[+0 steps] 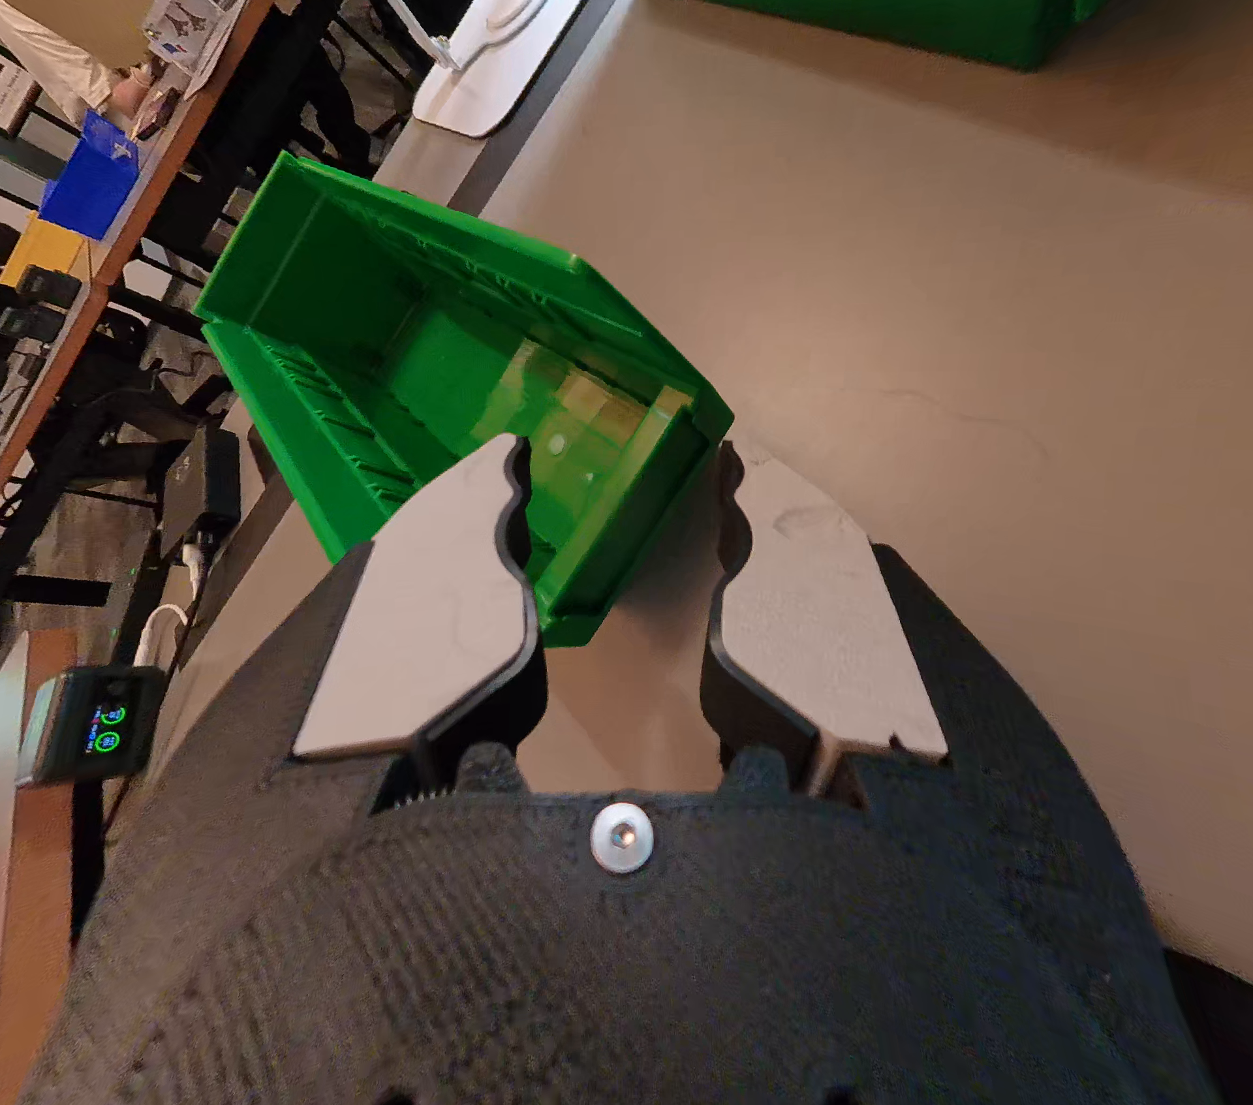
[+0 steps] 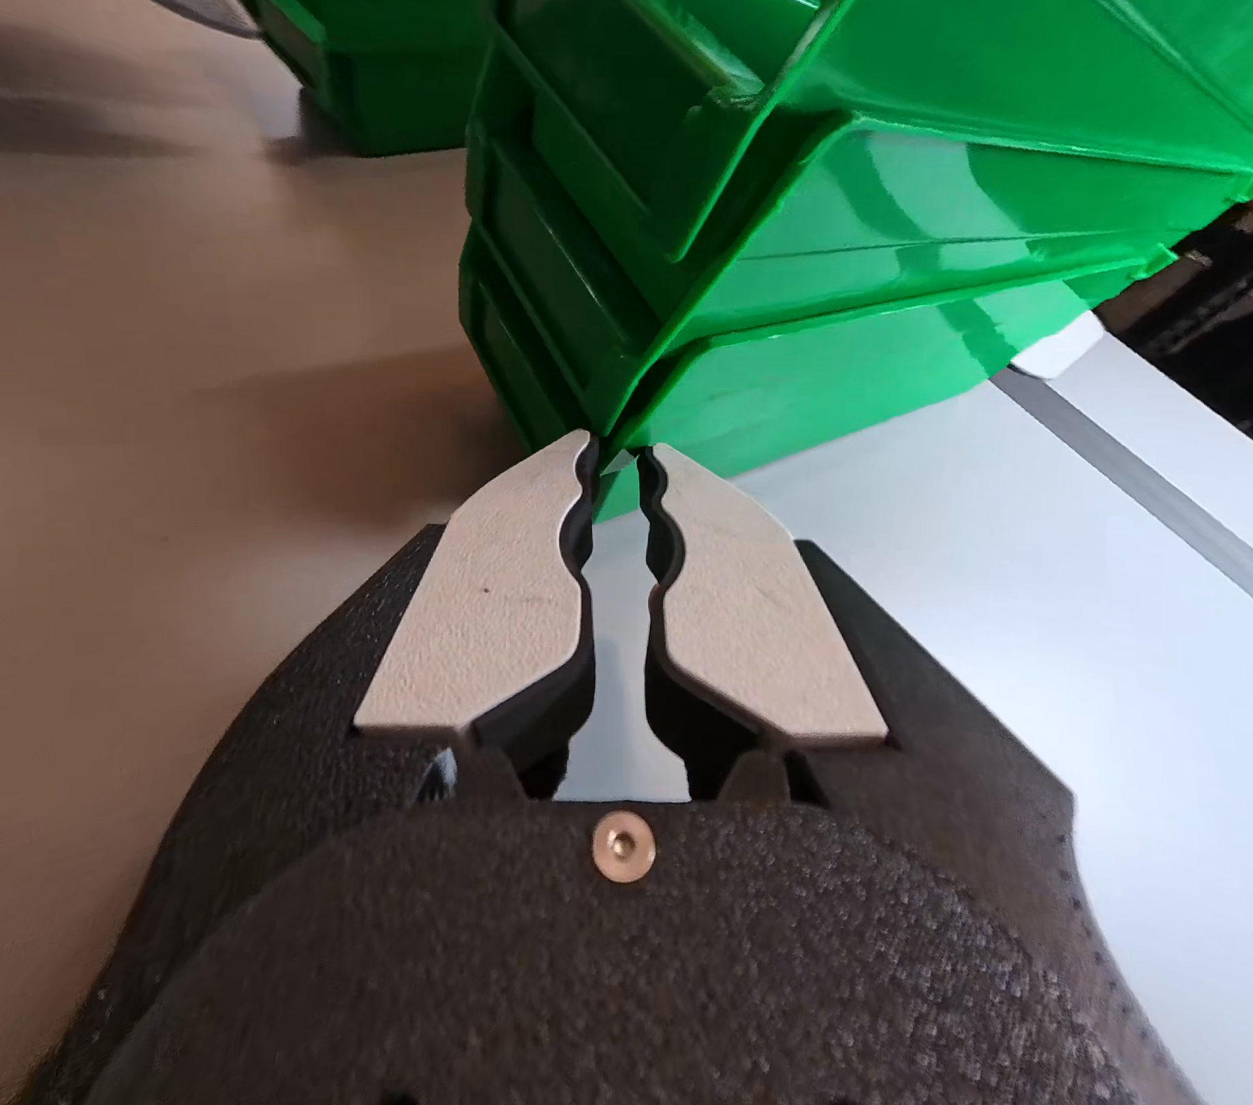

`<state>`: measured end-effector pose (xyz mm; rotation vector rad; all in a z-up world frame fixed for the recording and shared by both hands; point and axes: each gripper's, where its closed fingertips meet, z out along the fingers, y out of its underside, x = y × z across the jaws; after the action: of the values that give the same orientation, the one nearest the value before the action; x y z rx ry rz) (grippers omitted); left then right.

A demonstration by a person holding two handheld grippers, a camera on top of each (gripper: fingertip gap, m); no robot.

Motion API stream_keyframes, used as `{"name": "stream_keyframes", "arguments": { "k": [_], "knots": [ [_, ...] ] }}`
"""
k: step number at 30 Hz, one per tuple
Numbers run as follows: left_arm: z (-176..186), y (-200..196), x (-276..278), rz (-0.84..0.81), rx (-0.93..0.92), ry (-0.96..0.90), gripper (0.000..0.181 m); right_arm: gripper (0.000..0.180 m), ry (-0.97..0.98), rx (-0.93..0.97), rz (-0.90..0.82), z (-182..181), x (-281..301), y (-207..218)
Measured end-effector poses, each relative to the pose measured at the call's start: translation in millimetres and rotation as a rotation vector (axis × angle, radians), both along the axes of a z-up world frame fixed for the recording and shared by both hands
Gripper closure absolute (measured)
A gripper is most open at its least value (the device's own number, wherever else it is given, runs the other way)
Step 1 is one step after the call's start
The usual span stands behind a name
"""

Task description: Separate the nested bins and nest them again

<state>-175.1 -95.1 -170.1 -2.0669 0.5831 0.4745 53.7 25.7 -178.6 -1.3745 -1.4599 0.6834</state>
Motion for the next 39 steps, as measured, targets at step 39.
{"name": "stream_keyframes", "arguments": {
  "k": [39],
  "knots": [
    [18,20,0,-0.064,-0.162,0.478,0.151,0.145,0.134,-0.083,-0.022,48,109,-33]
  ]
}}
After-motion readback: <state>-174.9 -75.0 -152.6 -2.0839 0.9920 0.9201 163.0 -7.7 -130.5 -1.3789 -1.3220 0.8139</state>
